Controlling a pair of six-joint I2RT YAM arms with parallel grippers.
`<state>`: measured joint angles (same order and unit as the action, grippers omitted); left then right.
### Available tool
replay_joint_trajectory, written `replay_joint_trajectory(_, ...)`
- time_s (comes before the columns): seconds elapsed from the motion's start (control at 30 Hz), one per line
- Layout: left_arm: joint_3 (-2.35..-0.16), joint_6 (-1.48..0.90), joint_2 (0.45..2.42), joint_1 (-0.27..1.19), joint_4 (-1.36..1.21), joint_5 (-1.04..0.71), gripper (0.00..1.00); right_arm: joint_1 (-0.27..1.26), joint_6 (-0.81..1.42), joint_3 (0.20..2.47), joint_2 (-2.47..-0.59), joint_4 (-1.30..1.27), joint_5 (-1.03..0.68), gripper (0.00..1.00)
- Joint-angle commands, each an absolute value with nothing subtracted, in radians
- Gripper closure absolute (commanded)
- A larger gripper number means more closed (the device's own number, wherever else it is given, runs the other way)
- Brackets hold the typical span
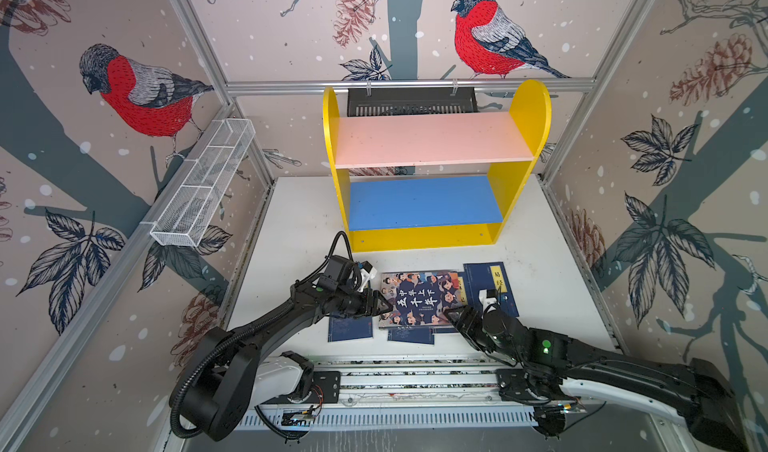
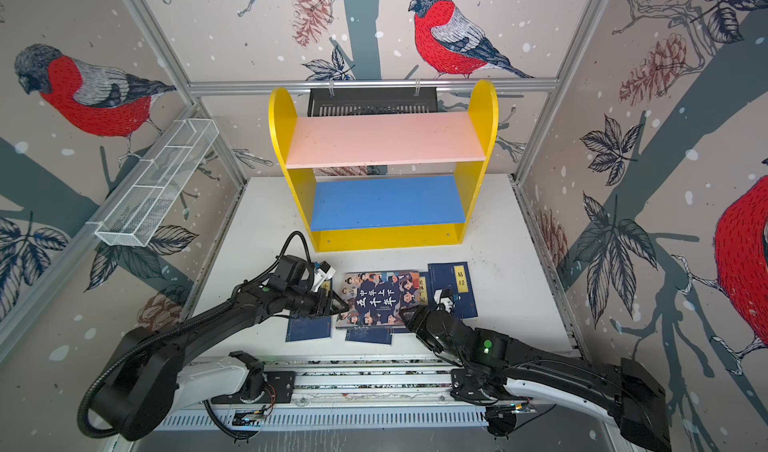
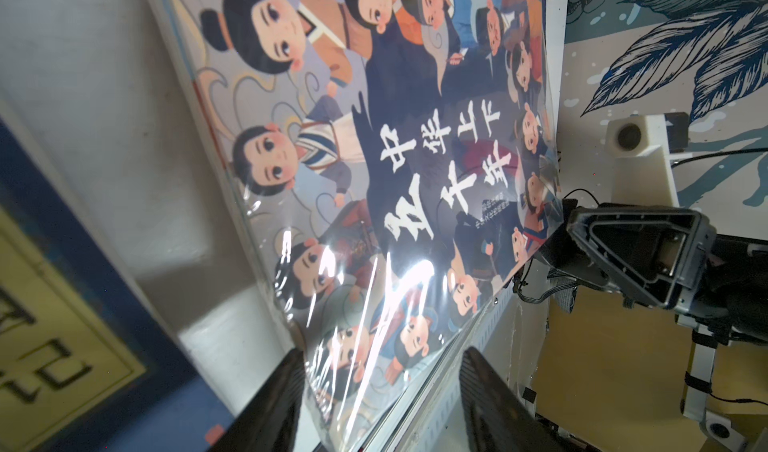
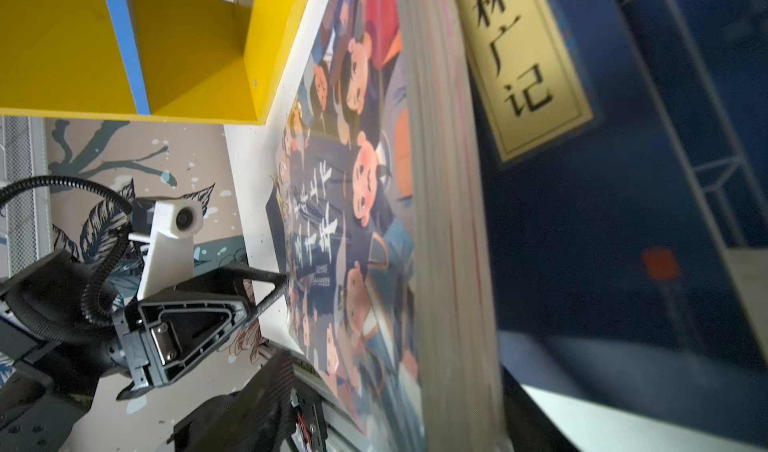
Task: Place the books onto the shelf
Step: 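Close the left and right grippers on opposite edges of the illustrated book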
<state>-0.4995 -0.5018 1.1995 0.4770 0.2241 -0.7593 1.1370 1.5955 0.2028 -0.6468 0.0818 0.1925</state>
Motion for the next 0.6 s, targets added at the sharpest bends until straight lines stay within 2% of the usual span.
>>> replay_joint_trajectory(0.0, -0.515, -0.467, 1.207, 0.501, 0.19, -0.829, 0.4, 1.108, 1.569, 0.206, -0.653, 0.003, 0.191, 0.28)
replay_joint_trajectory(0.3, -0.549, -0.439, 1.247, 0.543, 0.185, -0.852, 0.4, 1.042, 1.551, 0.181, -0.663, -0.041, 0.204, 0.27)
replay_joint_trajectory(0.43, -0.614, -0.373, 1.254, 0.543, 0.249, -0.78, 0.41, 1.019, 1.553, 0.164, -0.655, -0.041, 0.198, 0.26)
replay_joint_trajectory(0.57, -0.665, -0.331, 1.228, 0.545, 0.29, -0.723, 0.36, 1.007, 1.559, 0.154, -0.63, -0.012, 0.192, 0.25)
